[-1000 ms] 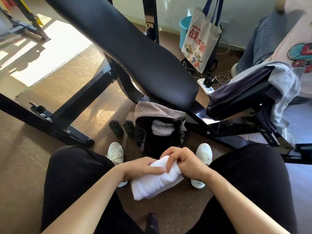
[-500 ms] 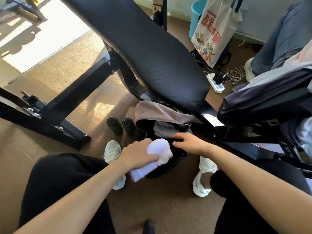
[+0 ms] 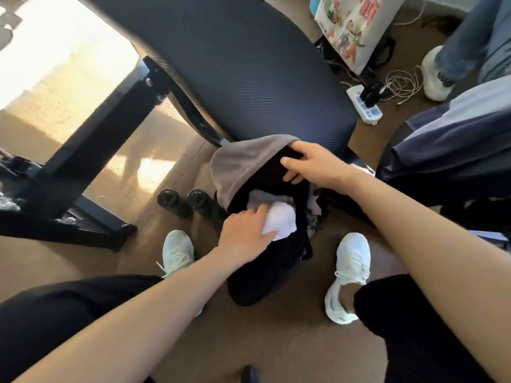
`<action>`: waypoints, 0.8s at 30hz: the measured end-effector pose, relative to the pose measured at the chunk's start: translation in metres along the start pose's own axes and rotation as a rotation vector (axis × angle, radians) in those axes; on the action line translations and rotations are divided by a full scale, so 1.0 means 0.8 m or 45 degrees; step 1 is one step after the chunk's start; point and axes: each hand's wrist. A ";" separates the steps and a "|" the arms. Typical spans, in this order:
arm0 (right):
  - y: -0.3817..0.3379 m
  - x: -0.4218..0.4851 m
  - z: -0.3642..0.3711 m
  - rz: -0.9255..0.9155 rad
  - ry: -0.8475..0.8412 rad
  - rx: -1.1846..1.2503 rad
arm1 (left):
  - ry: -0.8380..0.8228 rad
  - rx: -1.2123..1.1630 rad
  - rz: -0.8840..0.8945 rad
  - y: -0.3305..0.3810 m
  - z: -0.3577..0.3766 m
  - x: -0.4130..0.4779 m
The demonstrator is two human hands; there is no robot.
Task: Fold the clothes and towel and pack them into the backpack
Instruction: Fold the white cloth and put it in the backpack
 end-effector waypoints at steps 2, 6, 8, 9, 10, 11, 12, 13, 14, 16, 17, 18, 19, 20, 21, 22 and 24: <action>-0.002 0.005 -0.004 -0.019 -0.022 0.055 | 0.130 0.154 0.090 0.003 0.028 0.026; -0.006 0.013 -0.011 -0.008 -0.068 0.127 | 0.195 0.394 -0.025 0.009 0.069 0.086; -0.011 0.015 -0.013 0.003 -0.100 0.159 | 0.198 0.482 -0.028 0.011 0.089 0.105; -0.013 0.015 -0.015 0.017 -0.112 0.175 | 0.210 0.488 -0.007 0.011 0.101 0.111; -0.014 0.015 -0.017 0.029 -0.126 0.181 | 0.198 0.491 0.008 0.011 0.111 0.114; -0.015 0.016 -0.019 0.037 -0.144 0.181 | 0.158 0.494 0.017 0.012 0.121 0.117; -0.016 0.016 -0.020 0.042 -0.165 0.181 | 0.079 0.502 0.014 0.014 0.129 0.119; -0.016 0.017 -0.022 0.042 -0.181 0.184 | 0.006 0.499 -0.002 0.017 0.135 0.120; -0.015 0.018 -0.022 0.039 -0.185 0.193 | -0.124 0.481 -0.021 0.022 0.137 0.122; -0.012 0.019 -0.022 0.031 -0.162 0.209 | -0.340 0.402 0.003 0.026 0.143 0.128; -0.011 0.019 -0.020 0.024 -0.142 0.217 | -0.407 0.361 0.045 0.026 0.148 0.133; -0.009 0.019 -0.019 0.012 -0.119 0.229 | -0.449 0.336 0.110 0.025 0.151 0.137; -0.009 0.019 -0.018 -0.003 -0.096 0.239 | -0.516 0.312 0.167 0.022 0.152 0.142; -0.009 0.018 -0.017 -0.020 -0.077 0.240 | -0.569 0.290 0.203 0.017 0.154 0.148; -0.010 0.018 -0.016 -0.032 -0.063 0.239 | -0.624 0.250 0.222 0.012 0.156 0.155; -0.010 0.018 -0.015 -0.038 -0.056 0.236 | -0.678 0.213 0.213 0.008 0.159 0.161; -0.010 0.018 -0.015 -0.028 -0.065 0.243 | -0.690 0.200 0.177 0.004 0.159 0.168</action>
Point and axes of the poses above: each hand's wrist, its own x-axis towards the middle knuckle, its own z-axis out of the palm, y = z × x, and after that the axes turned 9 degrees about x, right-handed
